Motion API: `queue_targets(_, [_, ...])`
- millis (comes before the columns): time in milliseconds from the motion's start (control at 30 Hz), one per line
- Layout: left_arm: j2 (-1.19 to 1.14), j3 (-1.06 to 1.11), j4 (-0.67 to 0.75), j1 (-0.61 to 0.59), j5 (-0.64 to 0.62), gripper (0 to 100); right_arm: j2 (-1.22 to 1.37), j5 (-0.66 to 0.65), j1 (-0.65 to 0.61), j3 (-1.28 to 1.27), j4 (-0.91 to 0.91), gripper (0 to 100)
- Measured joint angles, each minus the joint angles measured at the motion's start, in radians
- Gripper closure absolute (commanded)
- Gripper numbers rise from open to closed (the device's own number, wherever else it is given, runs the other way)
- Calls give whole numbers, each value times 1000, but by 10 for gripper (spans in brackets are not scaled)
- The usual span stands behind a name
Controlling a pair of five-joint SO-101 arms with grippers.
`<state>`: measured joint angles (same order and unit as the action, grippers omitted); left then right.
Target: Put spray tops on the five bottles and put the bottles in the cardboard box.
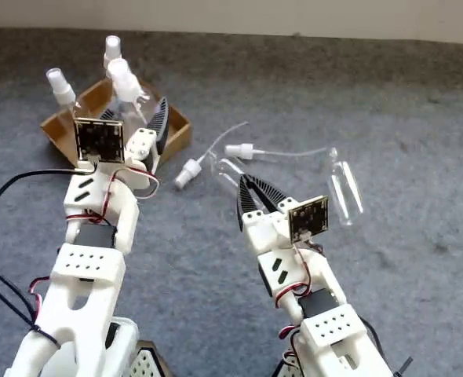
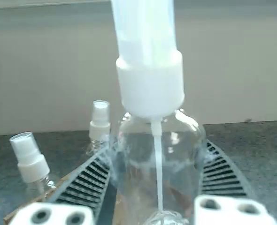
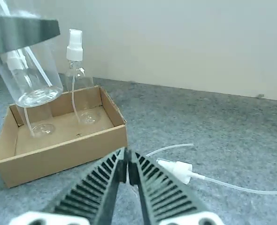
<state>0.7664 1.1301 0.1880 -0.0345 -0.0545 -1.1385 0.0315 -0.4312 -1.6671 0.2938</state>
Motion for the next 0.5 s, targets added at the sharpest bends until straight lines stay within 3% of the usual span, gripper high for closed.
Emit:
queue_targets(300, [-34, -5, 0, -23, 0, 909, 0, 0, 0, 0, 0, 995])
queue_targets(500, [-299, -135, 0, -32, 0, 912, 0, 0, 3, 0, 0, 995])
